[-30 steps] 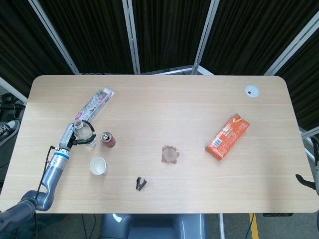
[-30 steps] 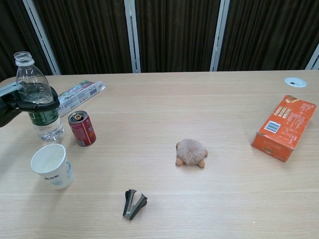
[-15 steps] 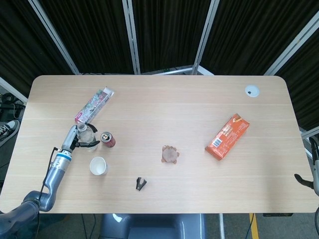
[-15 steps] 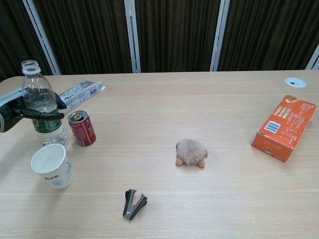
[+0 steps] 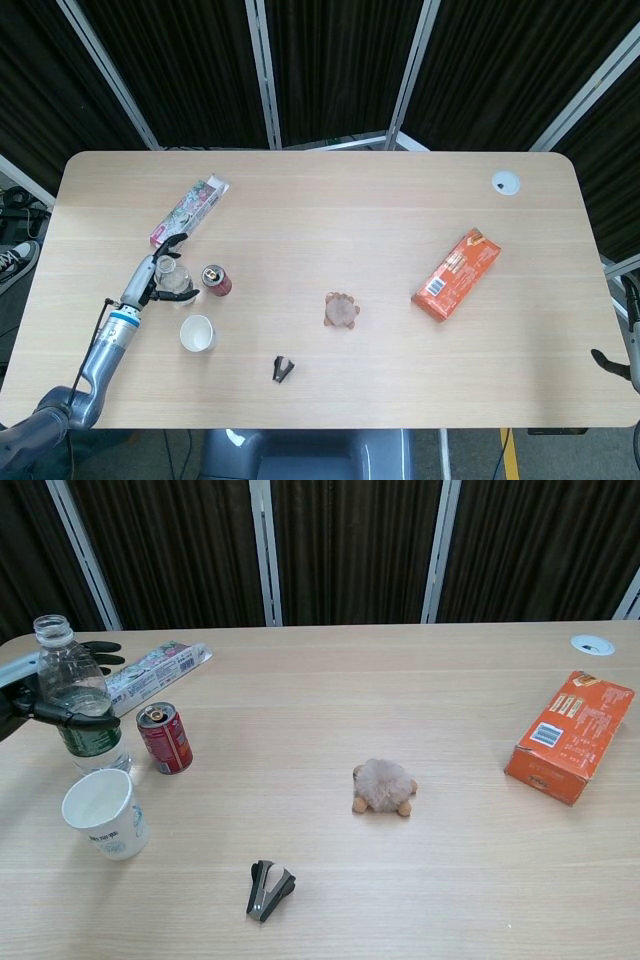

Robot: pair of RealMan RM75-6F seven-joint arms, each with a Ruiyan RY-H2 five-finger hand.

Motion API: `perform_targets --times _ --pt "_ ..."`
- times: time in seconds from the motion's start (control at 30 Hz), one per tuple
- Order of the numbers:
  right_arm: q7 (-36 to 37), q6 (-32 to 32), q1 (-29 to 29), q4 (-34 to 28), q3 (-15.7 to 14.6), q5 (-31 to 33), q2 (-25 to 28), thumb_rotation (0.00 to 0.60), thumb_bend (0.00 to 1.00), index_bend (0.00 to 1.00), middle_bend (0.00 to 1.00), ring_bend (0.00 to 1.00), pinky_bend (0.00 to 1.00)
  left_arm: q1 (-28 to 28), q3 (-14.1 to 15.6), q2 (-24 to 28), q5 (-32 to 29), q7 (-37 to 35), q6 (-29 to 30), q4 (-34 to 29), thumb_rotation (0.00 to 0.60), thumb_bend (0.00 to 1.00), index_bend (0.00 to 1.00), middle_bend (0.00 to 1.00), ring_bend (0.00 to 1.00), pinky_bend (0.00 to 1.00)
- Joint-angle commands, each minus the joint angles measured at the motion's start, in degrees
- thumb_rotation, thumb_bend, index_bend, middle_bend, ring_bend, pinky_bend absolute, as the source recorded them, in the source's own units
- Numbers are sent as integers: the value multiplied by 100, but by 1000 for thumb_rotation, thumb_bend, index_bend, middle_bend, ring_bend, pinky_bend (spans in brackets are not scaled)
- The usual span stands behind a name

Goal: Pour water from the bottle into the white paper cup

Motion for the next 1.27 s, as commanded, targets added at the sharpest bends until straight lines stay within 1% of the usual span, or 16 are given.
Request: perform_targets --times 0.03,0.17,0.23,0.33,0.5,0.57,0.63,0.67,0.7,0.77,0.83,0.93,1.03,1.1,1.17,1.27 --pt "64 67 -34 -48 -17 -83 42 600 0 0 0 0 0 120 113 418 99 133 123 -432 600 0 36 30 17 112" --pt "145 168 -81 -106 -40 -204 90 600 0 0 0 0 0 242 224 918 207 425 292 -936 600 0 0 0 0 31" --pt "184 206 -102 -131 -55 -262 113 600 0 0 0 0 0 323 256 1143 230 590 407 -1159 600 0 0 0 0 6" --pt "234 254 -127 -158 -77 -345 141 600 0 0 0 0 0 429 280 1405 251 703 568 -1387 600 0 0 0 0 0" --pt "383 380 -196 -225 -110 -504 217 600 0 0 0 0 0 723 260 1939 368 891 1248 -1815 600 0 0 0 0 0" --pt "439 429 -222 -248 -119 -561 247 600 0 0 0 0 0 875 245 2108 488 1171 1707 -1898 600 0 0 0 0 0" --pt "511 473 -244 -278 -132 -635 283 600 0 0 0 0 0 1071 175 2288 535 1725 2218 -2074 600 0 0 0 0 0" --pt "561 517 -260 -312 -134 -689 311 600 0 0 0 0 0 1220 154 2455 547 2281 2514 -2251 600 0 0 0 0 0" --pt "593 534 -269 -331 -139 -720 333 600 0 0 0 0 0 1309 154 2584 517 2685 2605 -2526 600 0 0 0 0 0" --pt "656 569 -281 -376 -140 -774 369 600 0 0 0 0 0 1436 216 2883 507 3404 2670 -3026 600 0 0 0 0 0" --pt "685 607 -289 -404 -151 -863 404 600 0 0 0 0 0 1626 328 3328 415 4481 2669 -3850 600 0 0 0 0 0" --pt "709 621 -290 -361 -202 -1020 434 600 0 0 0 0 0 1869 496 3762 301 5737 2686 -4881 600 0 0 0 0 0" --pt "713 690 -307 -298 -232 -1155 436 600 0 0 0 0 0 2064 605 3898 181 6503 2728 -5462 600 0 0 0 0 0" --pt "688 760 -322 -269 -243 -1240 426 600 0 0 0 0 0 2163 629 3891 100 6948 2775 -5678 600 0 0 0 0 0" --pt "630 812 -333 -246 -245 -1288 413 600 0 0 0 0 0 2200 603 3825 100 7302 2839 -5729 600 0 0 0 0 0" --pt "498 950 -392 -197 -225 -1283 382 600 0 0 0 0 0 2207 534 3669 29 7556 2802 -5735 600 0 0 0 0 0"
